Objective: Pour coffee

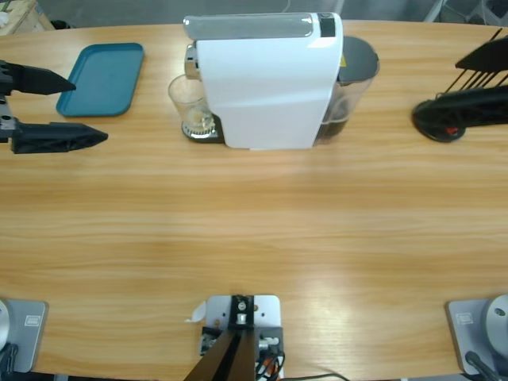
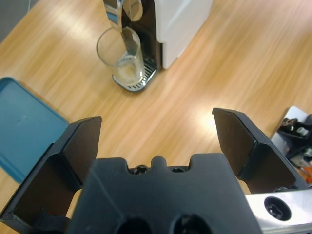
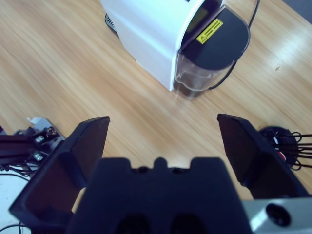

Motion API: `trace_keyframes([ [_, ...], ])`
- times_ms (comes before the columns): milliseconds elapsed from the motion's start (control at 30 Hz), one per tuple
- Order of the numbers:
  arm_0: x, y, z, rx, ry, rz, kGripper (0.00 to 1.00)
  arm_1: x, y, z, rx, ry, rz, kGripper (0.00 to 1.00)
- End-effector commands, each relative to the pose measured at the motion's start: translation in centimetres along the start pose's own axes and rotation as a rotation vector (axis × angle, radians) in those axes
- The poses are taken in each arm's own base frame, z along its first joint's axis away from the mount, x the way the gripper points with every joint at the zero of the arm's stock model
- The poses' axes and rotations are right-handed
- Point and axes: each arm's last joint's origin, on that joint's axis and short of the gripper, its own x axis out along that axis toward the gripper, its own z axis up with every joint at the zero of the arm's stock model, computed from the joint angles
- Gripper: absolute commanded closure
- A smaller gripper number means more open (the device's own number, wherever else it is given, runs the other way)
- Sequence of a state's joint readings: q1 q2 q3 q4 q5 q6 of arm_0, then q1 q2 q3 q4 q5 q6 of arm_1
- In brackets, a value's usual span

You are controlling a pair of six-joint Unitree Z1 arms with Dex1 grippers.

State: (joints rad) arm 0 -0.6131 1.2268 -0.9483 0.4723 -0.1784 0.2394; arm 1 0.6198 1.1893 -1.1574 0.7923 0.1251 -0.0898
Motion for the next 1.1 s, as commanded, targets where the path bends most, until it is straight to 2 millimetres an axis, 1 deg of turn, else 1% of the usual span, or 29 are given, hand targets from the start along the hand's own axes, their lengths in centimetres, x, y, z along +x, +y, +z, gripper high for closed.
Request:
trace_keyframes([
  [33, -0.6, -0.8, -1.9, 0.036, 0.053, -0.084, 0.0, 0.2, 0.6, -3.4, -0.014, 0.03, 0.038, 0.0],
  [167, -1.6, -1.3, -2.3, 0.044, 0.046, -0.126, 0.0, -0.3, 0.7, -4.6, -0.053, 0.03, 0.027, 0.0],
  [300, -2.2, -1.4, -1.8, 0.048, 0.02, -0.139, 0.0, -0.7, 1.0, -5.1, -0.057, -0.005, 0.07, 0.0],
  [433, -2.0, -1.3, -1.4, 0.047, 0.021, -0.14, 0.0, -0.5, 1.4, -5.9, -0.061, -0.035, 0.132, 0.0],
  [533, -2.0, -1.3, -1.4, 0.047, 0.025, -0.141, 0.0, -0.5, 1.5, -6.9, -0.063, -0.044, 0.137, 0.0],
  [600, -1.9, -1.3, -1.5, 0.045, 0.029, -0.142, 0.0, -0.6, 1.5, -7.2, -0.063, -0.044, 0.137, 0.0],
  [733, -1.9, -1.3, -1.7, 0.044, 0.034, -0.145, 0.0, -0.7, 1.5, -7.0, -0.063, -0.059, 0.135, 0.0],
  [867, -2.1, -1.4, -1.6, 0.043, 0.029, -0.157, 0.0, -0.9, 1.4, -6.4, -0.065, -0.073, 0.128, 0.0],
  [1000, -2.1, -1.4, -1.7, 0.042, 0.031, -0.159, 0.0, -0.1, 1.3, -6.0, -0.059, -0.044, 0.131, 0.0],
  [1100, -2.1, -1.4, -1.7, 0.041, 0.034, -0.159, 0.0, 0.0, 1.3, -5.8, -0.057, -0.051, 0.131, 0.0],
])
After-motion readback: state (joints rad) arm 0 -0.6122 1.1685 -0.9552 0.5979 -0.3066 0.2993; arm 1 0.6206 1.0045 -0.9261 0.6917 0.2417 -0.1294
